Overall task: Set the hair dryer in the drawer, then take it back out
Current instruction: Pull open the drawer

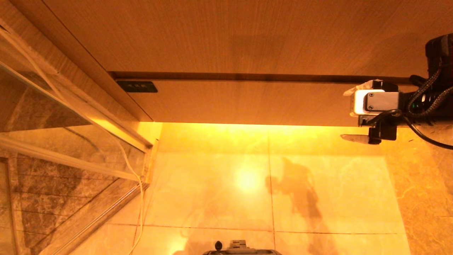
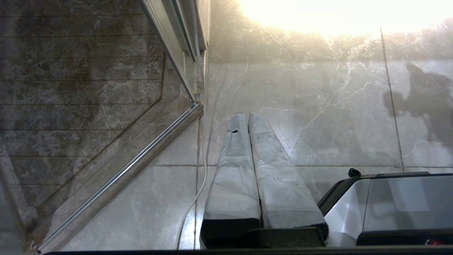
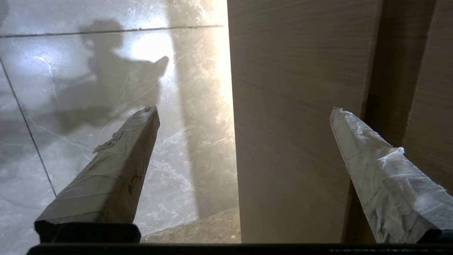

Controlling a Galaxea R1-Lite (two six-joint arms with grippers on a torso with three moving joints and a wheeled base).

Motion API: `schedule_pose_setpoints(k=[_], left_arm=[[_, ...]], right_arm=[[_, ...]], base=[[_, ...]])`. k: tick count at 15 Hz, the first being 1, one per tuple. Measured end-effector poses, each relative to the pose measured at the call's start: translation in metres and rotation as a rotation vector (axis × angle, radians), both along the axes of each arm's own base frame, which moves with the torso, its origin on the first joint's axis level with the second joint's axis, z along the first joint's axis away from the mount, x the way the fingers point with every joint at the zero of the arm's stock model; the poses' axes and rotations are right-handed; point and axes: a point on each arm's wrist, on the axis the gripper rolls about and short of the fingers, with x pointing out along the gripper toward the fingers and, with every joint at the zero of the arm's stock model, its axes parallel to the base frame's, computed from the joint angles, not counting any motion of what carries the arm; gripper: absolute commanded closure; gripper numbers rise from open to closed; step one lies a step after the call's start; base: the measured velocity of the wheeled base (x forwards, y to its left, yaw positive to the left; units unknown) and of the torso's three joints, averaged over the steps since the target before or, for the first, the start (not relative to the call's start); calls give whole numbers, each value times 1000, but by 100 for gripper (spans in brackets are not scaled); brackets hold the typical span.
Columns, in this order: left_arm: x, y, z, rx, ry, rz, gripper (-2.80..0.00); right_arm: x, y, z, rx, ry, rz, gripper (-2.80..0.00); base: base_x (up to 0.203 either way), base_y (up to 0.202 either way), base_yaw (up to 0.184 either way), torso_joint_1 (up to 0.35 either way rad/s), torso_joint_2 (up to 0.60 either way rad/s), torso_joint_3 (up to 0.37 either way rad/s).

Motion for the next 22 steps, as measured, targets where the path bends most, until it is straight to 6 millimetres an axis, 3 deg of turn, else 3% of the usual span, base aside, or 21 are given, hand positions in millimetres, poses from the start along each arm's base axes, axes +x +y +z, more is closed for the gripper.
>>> schedule_pose_setpoints(k=[5, 22], left_arm=[[0, 0, 0, 0, 0, 0, 0], [0, 0, 0, 0, 0, 0, 0]], right_arm=[[17, 4, -2, 10, -111, -30, -280], [48, 9, -9, 116, -183, -66, -280]], base=[[0, 0, 0, 0, 0, 0], [0, 0, 0, 0, 0, 0]])
